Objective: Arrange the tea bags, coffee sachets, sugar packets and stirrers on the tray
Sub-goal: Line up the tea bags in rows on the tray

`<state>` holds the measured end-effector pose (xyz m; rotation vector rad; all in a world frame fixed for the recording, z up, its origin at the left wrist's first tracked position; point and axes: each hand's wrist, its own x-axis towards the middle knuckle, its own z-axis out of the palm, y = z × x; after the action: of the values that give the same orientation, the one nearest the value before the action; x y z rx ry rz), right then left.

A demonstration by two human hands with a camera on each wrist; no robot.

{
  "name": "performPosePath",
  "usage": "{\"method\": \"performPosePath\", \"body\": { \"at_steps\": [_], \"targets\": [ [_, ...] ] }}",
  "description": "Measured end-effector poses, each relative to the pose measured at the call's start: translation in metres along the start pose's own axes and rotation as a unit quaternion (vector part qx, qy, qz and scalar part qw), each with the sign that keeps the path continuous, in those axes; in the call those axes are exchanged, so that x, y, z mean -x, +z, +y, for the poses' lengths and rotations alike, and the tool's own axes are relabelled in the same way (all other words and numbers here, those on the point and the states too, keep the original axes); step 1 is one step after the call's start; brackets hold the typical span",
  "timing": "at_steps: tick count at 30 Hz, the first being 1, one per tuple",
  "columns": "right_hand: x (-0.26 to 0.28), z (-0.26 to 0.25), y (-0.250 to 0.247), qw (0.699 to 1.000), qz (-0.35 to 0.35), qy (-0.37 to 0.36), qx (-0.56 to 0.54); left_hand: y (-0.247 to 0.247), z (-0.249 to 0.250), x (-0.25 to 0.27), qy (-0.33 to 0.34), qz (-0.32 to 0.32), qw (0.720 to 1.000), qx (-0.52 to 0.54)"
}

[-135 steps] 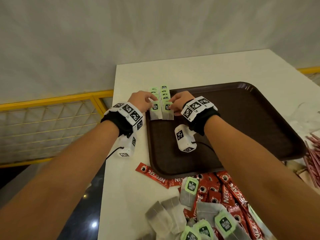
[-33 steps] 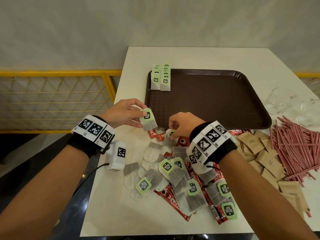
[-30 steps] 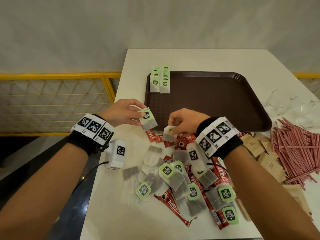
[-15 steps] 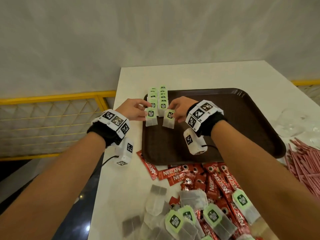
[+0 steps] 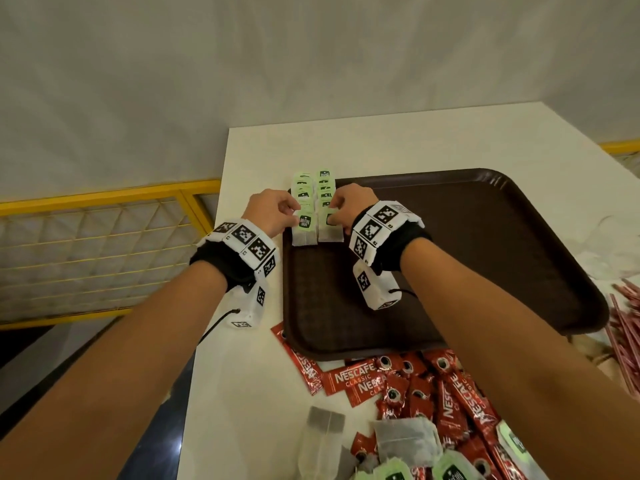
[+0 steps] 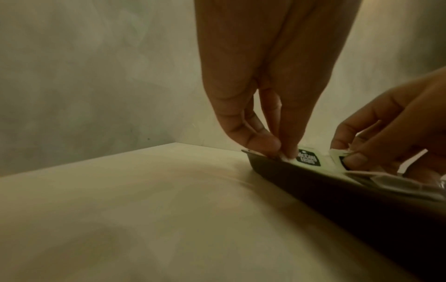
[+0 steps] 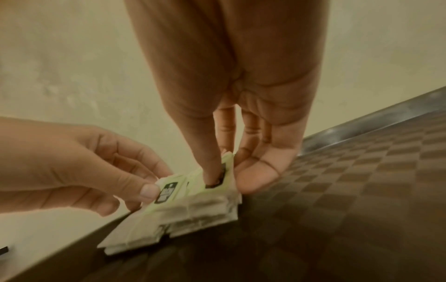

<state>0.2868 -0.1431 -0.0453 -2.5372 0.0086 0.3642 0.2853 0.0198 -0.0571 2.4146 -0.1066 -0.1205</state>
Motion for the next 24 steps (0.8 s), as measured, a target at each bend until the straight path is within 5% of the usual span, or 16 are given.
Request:
{"method": "performPosePath", "body": {
  "at_steps": [6,13,24],
  "targets": [
    [0.003,0.006,0.009,0.999,0.025,-0.008,-0.028,0.003,0.000,0.012,0.039,0.024,0.998,-0.051],
    [0.012,0.005,0.013,0.997,0.040,-0.024,-0.058,0.007,0.005,0.027,0.063,-0.064,0.985,-0.148],
    [0.018,0.003,0.014,0.999,0.046,-0.002,-0.014,0.007,0.011,0.030,0.068,-0.075,0.974,-0.204]
  ]
}}
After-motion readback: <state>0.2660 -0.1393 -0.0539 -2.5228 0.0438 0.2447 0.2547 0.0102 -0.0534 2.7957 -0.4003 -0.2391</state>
